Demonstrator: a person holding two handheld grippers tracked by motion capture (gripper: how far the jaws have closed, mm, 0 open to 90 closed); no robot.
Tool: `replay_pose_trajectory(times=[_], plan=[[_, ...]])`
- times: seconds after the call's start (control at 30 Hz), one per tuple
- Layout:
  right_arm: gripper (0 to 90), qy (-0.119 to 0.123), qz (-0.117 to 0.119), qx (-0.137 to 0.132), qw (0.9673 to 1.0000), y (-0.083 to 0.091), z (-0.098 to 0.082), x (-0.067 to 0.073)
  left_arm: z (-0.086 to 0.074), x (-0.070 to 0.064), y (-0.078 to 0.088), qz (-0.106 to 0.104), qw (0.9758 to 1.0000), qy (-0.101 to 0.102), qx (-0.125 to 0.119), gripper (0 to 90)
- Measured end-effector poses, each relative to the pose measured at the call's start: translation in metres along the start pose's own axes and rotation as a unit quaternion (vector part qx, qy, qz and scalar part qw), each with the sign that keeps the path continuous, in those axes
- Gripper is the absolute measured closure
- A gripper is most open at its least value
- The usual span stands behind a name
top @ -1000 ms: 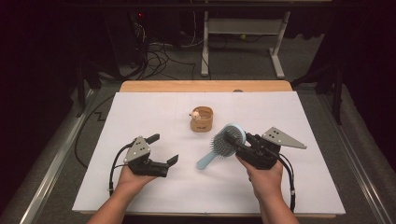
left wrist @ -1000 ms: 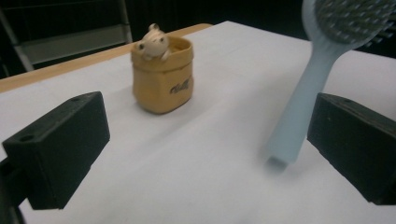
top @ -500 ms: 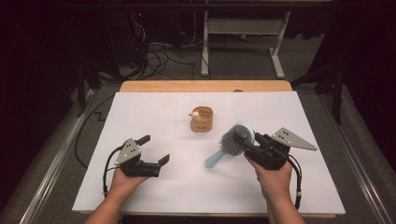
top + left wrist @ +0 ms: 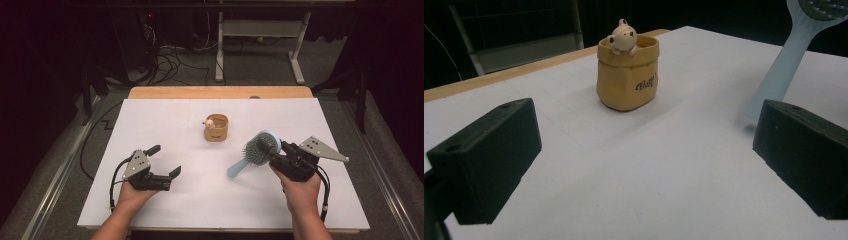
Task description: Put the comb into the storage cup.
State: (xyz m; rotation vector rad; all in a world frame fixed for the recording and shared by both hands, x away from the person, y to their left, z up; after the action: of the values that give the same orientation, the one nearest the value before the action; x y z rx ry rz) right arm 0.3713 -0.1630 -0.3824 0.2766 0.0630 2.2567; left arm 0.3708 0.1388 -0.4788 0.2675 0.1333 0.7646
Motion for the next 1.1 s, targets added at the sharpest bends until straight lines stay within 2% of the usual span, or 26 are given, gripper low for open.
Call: replay_pose_trajectory(times=[0.4,0.6,0.7,1.1], plan=[[59.1,0.0,-0.02,-0.011,0.9997,0.012,0.005,-0.016,-0.001,-0.001,-0.001,-0.006,1.0,0.001,0.003,0.0],[59.2,0.001,-0.034,-0.02,0.9992,0.018,0.009,-0.024,-0.001,0.002,0.0,-0.007,0.9999,0.013,-0.001,0.0],[59.1,0.003,-0.037,-0.019,0.9991,0.018,0.008,-0.025,-0.003,0.005,-0.001,-0.006,0.9997,0.024,0.002,0.0],[59.0,0.02,-0.043,-0.022,0.9987,0.017,0.01,-0.023,-0.003,0.008,0.0,-0.001,0.9998,0.021,0.0,0.0]])
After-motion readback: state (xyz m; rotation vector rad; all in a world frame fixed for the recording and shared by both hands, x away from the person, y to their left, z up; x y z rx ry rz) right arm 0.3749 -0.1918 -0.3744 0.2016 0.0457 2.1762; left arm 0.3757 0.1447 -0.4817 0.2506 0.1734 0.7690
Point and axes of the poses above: each handheld gripper's, and its own axes: y roughly backward along the jaws, z roughly out of its top, x roughly to its left, the point moved 9 cm from there along -y, roughly forward along the jaws, and after that the axes turned 1 degree about y, right-handed, at the moved point
